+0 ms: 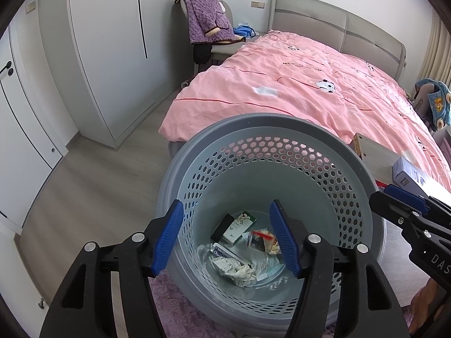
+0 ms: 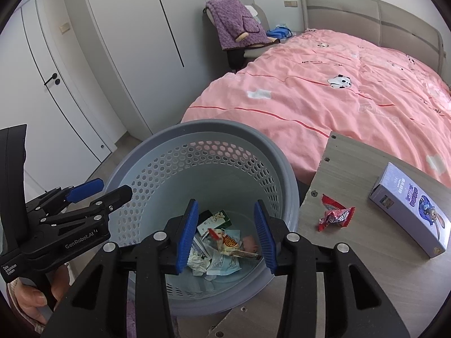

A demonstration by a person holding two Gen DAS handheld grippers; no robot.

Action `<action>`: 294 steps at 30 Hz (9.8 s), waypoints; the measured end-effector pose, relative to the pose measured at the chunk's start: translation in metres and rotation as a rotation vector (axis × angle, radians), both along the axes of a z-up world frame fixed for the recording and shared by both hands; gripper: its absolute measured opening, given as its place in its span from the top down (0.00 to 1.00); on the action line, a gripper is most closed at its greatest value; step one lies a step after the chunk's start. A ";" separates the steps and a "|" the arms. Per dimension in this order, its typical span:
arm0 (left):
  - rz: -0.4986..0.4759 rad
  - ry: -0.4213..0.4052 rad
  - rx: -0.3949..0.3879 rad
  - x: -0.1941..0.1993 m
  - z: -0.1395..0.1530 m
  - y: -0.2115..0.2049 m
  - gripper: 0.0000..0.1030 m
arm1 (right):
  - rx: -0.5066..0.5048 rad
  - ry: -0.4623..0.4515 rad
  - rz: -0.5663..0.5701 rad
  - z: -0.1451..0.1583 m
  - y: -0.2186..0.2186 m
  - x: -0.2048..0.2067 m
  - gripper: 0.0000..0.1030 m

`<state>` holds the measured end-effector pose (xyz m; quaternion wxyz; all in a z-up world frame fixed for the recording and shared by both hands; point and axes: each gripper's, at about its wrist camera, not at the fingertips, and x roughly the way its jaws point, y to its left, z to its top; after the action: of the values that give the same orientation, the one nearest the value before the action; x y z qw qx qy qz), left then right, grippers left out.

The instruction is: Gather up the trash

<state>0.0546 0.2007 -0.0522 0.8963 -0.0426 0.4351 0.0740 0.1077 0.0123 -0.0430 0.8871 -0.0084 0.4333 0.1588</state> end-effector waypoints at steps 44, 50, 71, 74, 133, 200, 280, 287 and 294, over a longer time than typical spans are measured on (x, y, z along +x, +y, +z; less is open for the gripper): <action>-0.077 -0.016 0.019 -0.017 0.012 -0.055 0.29 | 0.022 -0.056 -0.123 0.021 -0.065 -0.043 0.35; -0.125 -0.010 0.028 -0.017 0.011 -0.081 0.29 | 0.020 -0.056 -0.177 0.022 -0.095 -0.050 0.33; -0.255 0.034 0.031 0.005 0.004 -0.159 0.29 | 0.018 -0.077 -0.342 0.024 -0.201 -0.064 0.33; -0.272 0.032 0.031 0.011 0.004 -0.171 0.29 | 0.027 -0.071 -0.351 0.023 -0.210 -0.068 0.33; -0.365 0.077 -0.014 0.049 -0.015 -0.222 0.88 | -0.008 -0.048 -0.265 0.017 -0.245 -0.031 0.28; -0.182 -0.018 -0.018 0.010 0.021 -0.105 0.88 | -0.013 -0.033 -0.112 0.013 -0.095 -0.034 0.58; 0.046 0.000 0.057 0.000 0.017 -0.005 0.27 | -0.022 -0.038 0.034 0.012 0.003 -0.008 0.31; 0.051 -0.002 0.061 -0.001 0.018 -0.004 0.26 | -0.016 -0.043 0.025 0.014 0.000 -0.009 0.22; 0.052 0.000 0.061 -0.001 0.018 -0.003 0.26 | -0.016 -0.045 0.023 0.014 -0.001 -0.009 0.19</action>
<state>0.0534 0.1978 -0.0340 0.8949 -0.0267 0.4314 0.1107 0.0985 0.0108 -0.0291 0.8946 -0.0242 0.4146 0.1650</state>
